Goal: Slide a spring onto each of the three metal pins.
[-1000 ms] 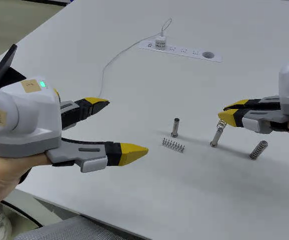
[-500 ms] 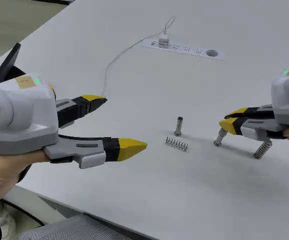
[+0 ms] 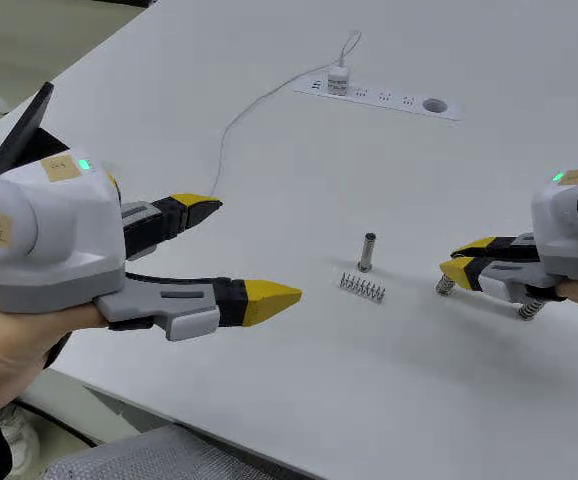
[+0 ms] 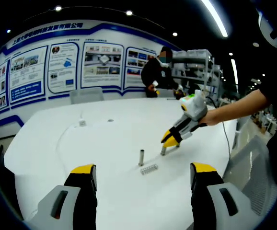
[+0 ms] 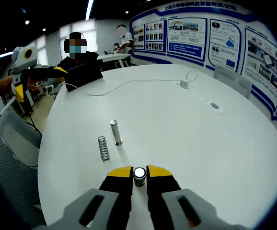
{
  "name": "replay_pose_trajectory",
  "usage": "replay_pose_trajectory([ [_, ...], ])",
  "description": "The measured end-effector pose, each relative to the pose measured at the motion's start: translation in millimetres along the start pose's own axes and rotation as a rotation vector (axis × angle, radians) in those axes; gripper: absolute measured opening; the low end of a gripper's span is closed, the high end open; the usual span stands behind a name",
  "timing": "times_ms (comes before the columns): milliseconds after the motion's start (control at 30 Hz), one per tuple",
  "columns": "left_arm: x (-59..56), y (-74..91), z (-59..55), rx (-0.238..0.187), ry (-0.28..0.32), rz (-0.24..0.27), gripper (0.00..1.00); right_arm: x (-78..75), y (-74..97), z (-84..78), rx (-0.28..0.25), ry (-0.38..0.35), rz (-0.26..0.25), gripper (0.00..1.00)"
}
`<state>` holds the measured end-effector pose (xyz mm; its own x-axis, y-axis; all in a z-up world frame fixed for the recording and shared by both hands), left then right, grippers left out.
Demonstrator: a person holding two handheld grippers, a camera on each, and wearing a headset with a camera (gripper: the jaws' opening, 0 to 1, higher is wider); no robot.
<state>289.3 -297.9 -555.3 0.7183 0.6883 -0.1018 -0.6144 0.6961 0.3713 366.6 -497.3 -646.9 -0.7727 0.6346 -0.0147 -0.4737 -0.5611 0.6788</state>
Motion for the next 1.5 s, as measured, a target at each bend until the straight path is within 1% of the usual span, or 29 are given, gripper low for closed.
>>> replay_pose_trajectory([
  [67,-0.1,0.7,-1.1,0.002,0.002,0.0,0.82,-0.9,-0.2,-0.6,0.003,0.002,-0.006,0.12],
  [167,0.2,1.8,-0.9,0.0,0.007,0.001,0.82,-0.1,-0.7,-1.0,0.003,-0.002,0.0,0.12],
  [267,1.6,3.0,4.0,-0.025,0.018,0.009,0.82,-0.3,-0.9,-2.0,0.01,0.001,-0.002,0.13],
  [333,1.9,3.2,5.1,-0.028,0.02,0.009,0.81,-0.6,0.0,-1.6,0.008,-0.002,-0.005,0.17],
  [433,1.2,3.2,6.1,-0.028,0.015,0.007,0.81,-2.1,5.5,1.0,0.0,0.01,-0.019,0.17],
  [567,-0.7,2.2,4.8,-0.02,0.009,0.001,0.81,-0.4,15.1,10.5,-0.038,0.003,-0.031,0.17],
  [600,-1.2,1.9,4.3,-0.018,0.006,0.001,0.81,1.7,18.0,14.5,-0.052,0.01,-0.034,0.17],
  [667,-1.9,1.5,4.1,-0.018,0.008,-0.003,0.81,6.3,20.5,19.4,-0.064,0.023,-0.029,0.17],
  [767,-2.3,0.6,2.5,-0.01,0.002,-0.005,0.81,20.2,20.0,27.2,-0.081,0.052,0.003,0.17],
  [833,-2.4,0.8,2.3,-0.009,-0.002,-0.005,0.81,28.1,16.4,28.8,-0.078,0.064,0.02,0.17],
  [933,-2.5,2.5,2.8,-0.009,-0.006,-0.005,0.8,42.2,5.6,28.0,-0.061,0.085,0.055,0.17],
  [1133,1.8,7.3,-0.5,0.0,-0.005,0.003,0.8,62.5,-16.6,20.5,-0.023,0.094,0.085,0.17],
  [1200,3.8,8.4,-2.3,0.003,0.001,0.008,0.79,66.7,-24.2,16.8,-0.011,0.092,0.098,0.17],
  [1400,5.8,9.4,-8.2,0.016,0.007,0.01,0.79,71.4,-41.8,10.0,0.027,0.099,0.105,0.18],
  [1433,6.1,9.7,-9.3,0.022,0.003,0.012,0.79,70.2,-44.6,8.7,0.033,0.094,0.098,0.18],
  [1467,6.7,10.6,-10.2,0.032,-0.023,0.019,0.78,67.9,-48.4,6.4,0.046,0.09,0.085,0.19],
  [1500,6.8,11.4,-9.2,0.032,-0.04,0.024,0.77,67.3,-50.6,5.6,0.05,0.091,0.083,0.19],
])
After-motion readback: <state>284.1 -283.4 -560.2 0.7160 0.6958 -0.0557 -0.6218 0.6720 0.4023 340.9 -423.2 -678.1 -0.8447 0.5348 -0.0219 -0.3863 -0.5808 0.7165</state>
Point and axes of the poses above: the centre of the closed fingertips' face, and the gripper's own axes: y roughly backward along the fingers, x roughly to its left, z roughly out of its top, the point moved 2 cm from there along y, roughly backward along the fingers, and after that the axes turned 2 degrees about x, right-handed, at the moved point
